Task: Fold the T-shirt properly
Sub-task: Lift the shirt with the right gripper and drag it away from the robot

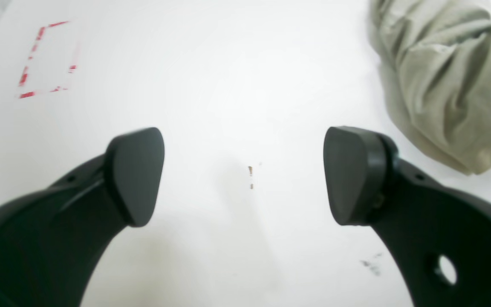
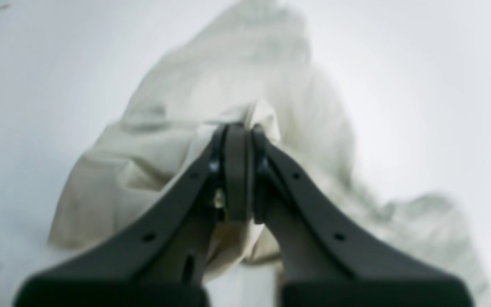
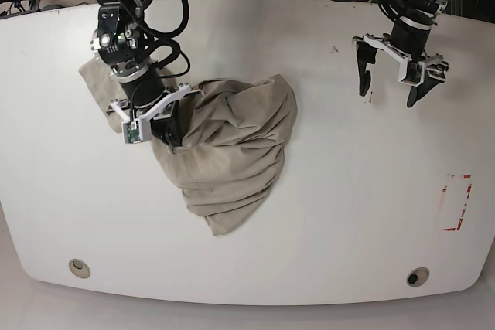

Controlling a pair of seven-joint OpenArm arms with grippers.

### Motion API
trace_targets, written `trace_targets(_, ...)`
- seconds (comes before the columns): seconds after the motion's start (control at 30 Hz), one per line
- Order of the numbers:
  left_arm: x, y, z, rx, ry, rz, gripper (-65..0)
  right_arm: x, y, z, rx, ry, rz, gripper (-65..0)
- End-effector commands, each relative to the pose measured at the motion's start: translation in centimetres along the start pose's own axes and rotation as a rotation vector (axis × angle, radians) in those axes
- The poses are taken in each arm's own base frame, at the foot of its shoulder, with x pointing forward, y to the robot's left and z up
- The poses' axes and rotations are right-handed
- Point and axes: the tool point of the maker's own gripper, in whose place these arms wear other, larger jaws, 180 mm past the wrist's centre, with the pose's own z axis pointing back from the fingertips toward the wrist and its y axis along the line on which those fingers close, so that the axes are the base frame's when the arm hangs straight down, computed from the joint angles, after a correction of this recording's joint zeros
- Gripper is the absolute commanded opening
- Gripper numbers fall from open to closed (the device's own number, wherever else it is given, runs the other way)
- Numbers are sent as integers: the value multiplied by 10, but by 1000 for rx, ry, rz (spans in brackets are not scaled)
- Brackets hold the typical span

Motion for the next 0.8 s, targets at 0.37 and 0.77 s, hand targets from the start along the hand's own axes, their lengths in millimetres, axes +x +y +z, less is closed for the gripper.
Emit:
trace_targets(0.37,-10,-53,-1,-242,84,-43,-100,154,-13,-27,26,-284,304,-650)
trace_targets(0.77,11,-106,-16,-397,29,-57,-99,287,-19,-11,-32,-499,547,-650)
